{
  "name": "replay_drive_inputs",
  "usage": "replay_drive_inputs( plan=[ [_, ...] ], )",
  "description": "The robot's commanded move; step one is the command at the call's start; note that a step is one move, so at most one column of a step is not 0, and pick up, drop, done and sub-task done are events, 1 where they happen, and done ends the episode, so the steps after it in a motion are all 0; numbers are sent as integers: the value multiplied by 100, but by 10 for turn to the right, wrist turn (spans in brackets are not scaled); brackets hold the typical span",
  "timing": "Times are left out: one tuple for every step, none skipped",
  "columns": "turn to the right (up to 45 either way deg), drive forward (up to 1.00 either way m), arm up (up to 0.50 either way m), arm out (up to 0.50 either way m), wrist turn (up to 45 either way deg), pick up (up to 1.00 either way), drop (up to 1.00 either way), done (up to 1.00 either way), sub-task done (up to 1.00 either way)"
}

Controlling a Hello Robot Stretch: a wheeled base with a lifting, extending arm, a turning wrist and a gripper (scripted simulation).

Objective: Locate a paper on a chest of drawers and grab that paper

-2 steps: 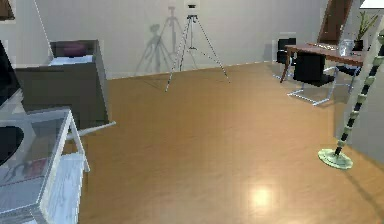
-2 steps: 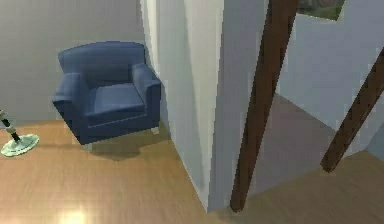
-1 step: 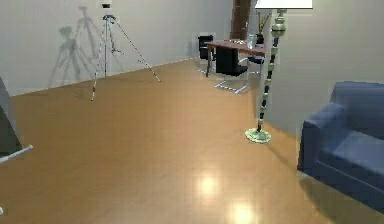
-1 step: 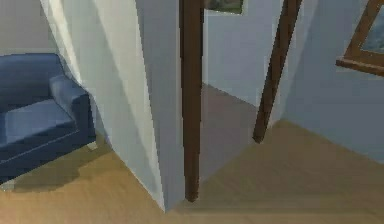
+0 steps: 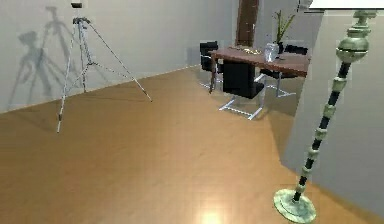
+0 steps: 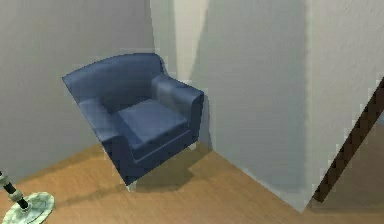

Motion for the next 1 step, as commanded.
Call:
replay_drive_inputs(
  plan=[
    [30,0,0,0,0,0,0,0,0]
  ],
)
